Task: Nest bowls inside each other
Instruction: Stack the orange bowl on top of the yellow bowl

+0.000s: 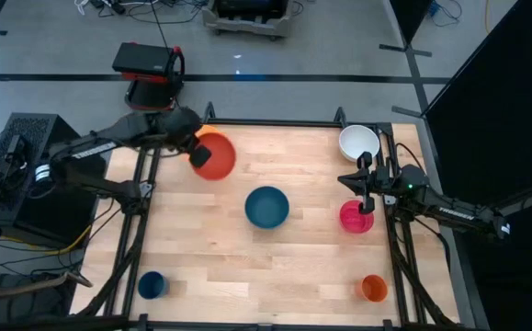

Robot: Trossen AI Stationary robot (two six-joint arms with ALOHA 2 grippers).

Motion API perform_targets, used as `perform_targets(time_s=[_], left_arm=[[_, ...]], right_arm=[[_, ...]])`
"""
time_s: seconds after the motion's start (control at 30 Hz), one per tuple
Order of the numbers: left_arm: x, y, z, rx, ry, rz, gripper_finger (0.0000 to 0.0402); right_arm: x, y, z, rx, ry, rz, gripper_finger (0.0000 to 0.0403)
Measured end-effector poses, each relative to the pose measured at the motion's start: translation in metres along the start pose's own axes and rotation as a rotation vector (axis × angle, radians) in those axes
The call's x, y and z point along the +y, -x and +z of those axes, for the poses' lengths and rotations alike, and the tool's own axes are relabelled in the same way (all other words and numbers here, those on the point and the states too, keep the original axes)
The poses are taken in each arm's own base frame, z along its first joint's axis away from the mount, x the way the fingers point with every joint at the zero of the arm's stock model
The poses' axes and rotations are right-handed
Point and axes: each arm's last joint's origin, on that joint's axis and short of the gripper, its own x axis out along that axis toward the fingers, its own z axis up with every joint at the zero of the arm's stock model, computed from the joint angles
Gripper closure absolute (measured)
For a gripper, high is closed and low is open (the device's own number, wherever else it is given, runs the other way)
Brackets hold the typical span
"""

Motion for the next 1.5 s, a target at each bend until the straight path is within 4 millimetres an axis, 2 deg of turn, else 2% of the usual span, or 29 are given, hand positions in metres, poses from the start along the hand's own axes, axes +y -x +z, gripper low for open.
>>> perform_targets(time_s=[0.07,0.3,0.5,1.07,1.3,1.5], left_arm=[[0.007,0.007,0.011,-0.032,0.012,0.040,0.0401],[0.054,-0.048,0.032,0.167,0.151,0.101,0.0402],[0.090,-0.067,0.037,0.188,0.293,0.082,0.0402],[0.106,-0.106,0.036,0.319,0.402,0.063,0.0402],[0.105,-0.132,0.034,0.411,0.404,0.068,0.0402],[0.103,-0.135,0.032,0.438,0.383,0.063,0.0387]], right_arm=[[0.000,0.000,0.000,0.000,-0.001,0.000,0.0403],[0.000,0.000,0.000,-0.001,-0.052,-0.002,0.0403],[0.000,0.000,0.000,-0.001,-0.074,-0.002,0.0403],[0.000,0.000,0.000,-0.001,-0.076,0.000,0.0403],[0.000,0.000,0.000,0.000,-0.076,0.004,0.0403],[0.000,0.000,0.000,0.003,-0.077,0.004,0.0403]])
